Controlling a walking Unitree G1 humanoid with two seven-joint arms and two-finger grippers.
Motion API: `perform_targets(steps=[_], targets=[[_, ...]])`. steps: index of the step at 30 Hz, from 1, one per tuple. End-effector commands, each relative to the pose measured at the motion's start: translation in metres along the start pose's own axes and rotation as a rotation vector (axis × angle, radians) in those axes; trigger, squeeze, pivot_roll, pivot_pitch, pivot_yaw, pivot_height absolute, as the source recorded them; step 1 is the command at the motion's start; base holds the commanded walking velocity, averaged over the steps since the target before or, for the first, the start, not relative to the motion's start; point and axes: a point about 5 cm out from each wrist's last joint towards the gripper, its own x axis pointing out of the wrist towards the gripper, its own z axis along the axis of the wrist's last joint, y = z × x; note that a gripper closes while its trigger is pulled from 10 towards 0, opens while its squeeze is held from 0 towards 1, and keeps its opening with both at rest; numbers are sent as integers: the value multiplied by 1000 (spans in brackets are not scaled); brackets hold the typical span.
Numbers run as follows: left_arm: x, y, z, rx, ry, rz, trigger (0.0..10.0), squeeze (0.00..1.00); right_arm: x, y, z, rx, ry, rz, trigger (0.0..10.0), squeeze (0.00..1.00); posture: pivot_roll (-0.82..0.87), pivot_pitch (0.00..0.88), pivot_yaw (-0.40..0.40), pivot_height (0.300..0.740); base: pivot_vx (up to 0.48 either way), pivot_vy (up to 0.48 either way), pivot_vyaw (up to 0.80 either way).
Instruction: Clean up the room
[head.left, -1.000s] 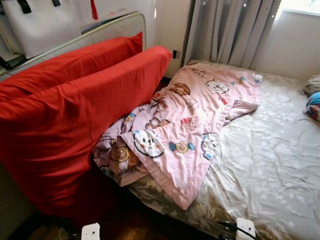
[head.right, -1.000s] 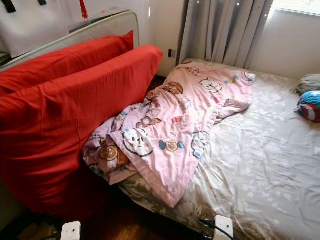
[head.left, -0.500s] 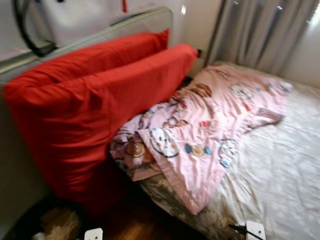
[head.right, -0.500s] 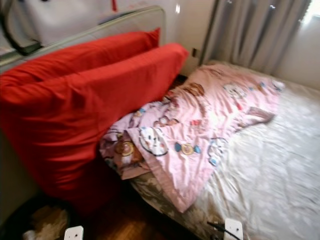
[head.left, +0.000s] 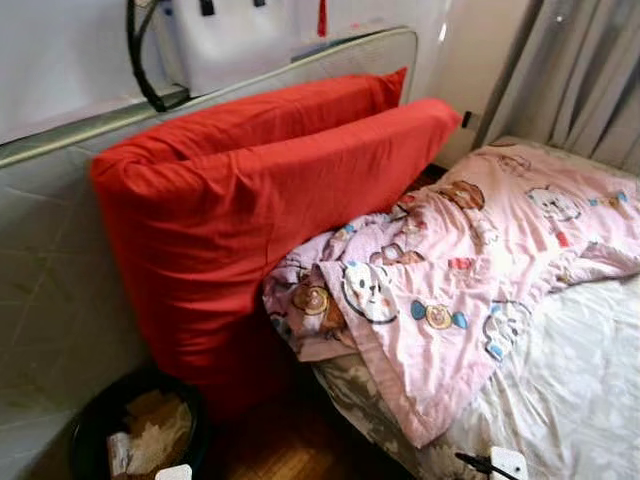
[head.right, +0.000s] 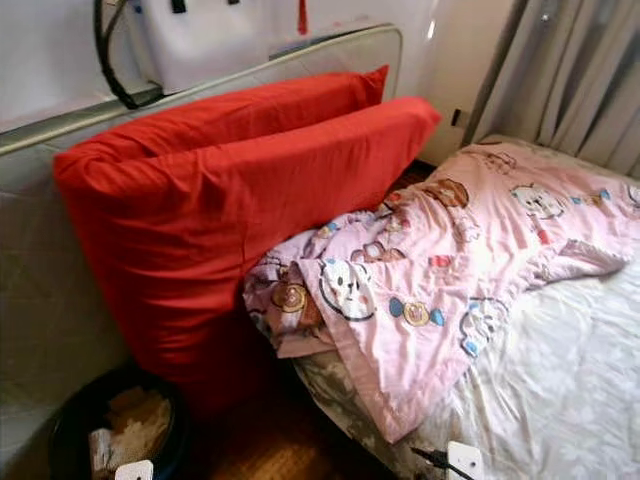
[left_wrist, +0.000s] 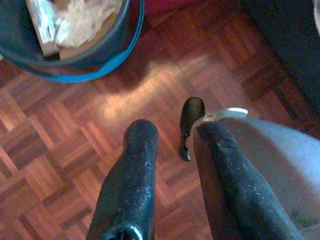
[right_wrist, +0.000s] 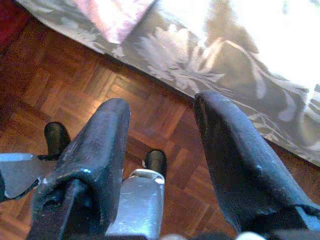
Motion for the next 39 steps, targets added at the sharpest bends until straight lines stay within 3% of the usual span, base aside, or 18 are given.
perform_targets(steps=[1, 7, 11, 39], targets=[[-1, 2, -4, 26, 24, -8, 10000, 0, 0, 0, -3, 19, 6, -6, 10000, 0, 90, 0, -2, 740, 0, 0, 0], [0, 3, -3, 33, 25, -9, 10000, 0, 0, 4, -5, 11, 7, 8, 10000, 0, 83, 0, 8, 740, 0, 0, 0], [0, 2, -2, 28, 19, -8, 10000, 0, -1, 0, -6, 6, 17, 4, 10000, 0, 86, 0, 3, 740, 0, 0, 800], [0, 2, 0, 25, 14, -15, 10000, 0, 0, 2, -4, 16, 5, 19, 10000, 0, 75, 0, -6, 740, 0, 0, 0]])
